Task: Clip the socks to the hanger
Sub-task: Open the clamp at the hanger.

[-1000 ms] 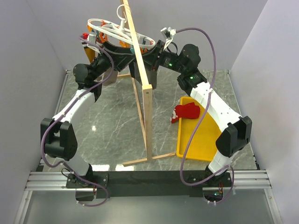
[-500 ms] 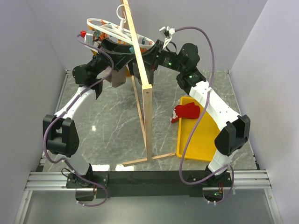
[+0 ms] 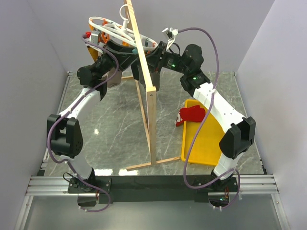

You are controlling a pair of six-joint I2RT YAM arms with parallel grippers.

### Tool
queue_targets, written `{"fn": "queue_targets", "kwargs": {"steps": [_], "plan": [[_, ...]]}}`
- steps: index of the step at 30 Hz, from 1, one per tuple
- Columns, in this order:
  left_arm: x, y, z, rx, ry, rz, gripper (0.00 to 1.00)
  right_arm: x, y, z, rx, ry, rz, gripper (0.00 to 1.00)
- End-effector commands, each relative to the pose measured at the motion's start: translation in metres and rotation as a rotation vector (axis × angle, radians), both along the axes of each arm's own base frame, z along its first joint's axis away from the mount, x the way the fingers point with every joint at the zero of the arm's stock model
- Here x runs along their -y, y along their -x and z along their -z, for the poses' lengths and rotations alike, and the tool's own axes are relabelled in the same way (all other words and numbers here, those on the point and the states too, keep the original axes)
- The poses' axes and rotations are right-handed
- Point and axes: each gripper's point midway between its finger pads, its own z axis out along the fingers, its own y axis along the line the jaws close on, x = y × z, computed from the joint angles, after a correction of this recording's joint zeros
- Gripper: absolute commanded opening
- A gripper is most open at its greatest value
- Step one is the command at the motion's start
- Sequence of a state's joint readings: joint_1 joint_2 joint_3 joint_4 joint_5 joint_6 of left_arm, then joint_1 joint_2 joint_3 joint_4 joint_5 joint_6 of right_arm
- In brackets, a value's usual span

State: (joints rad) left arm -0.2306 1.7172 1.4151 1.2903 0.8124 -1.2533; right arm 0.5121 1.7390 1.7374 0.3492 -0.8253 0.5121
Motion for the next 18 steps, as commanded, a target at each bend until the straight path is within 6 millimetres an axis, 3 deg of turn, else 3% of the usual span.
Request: {"fn": "queue_targets", "kwargs": {"steps": [1,6,12,14,18], "plan": [[-0.004,0.021,-0.029,0.130,0.042,0.005,0.60,0.002,0.014,-0.032,0.087,-0.040,-0.042,0.00],[-0.004,0.022,-0.030,0.134,0.045,0.020,0.57,0.001,0.014,-0.033,0.083,-0.041,-0.049,0.00],[-0.003,0.019,-0.029,0.124,0.040,0.011,0.37,0.000,0.011,-0.033,0.079,-0.036,-0.045,0.01],[-0.004,0.018,-0.030,0.119,0.041,0.000,0.26,0.000,0.010,-0.032,0.074,-0.032,-0.046,0.04],[-0.005,0.009,-0.029,0.077,0.034,-0.046,0.23,0.000,0.010,-0.027,0.057,-0.011,-0.041,0.15]]}}
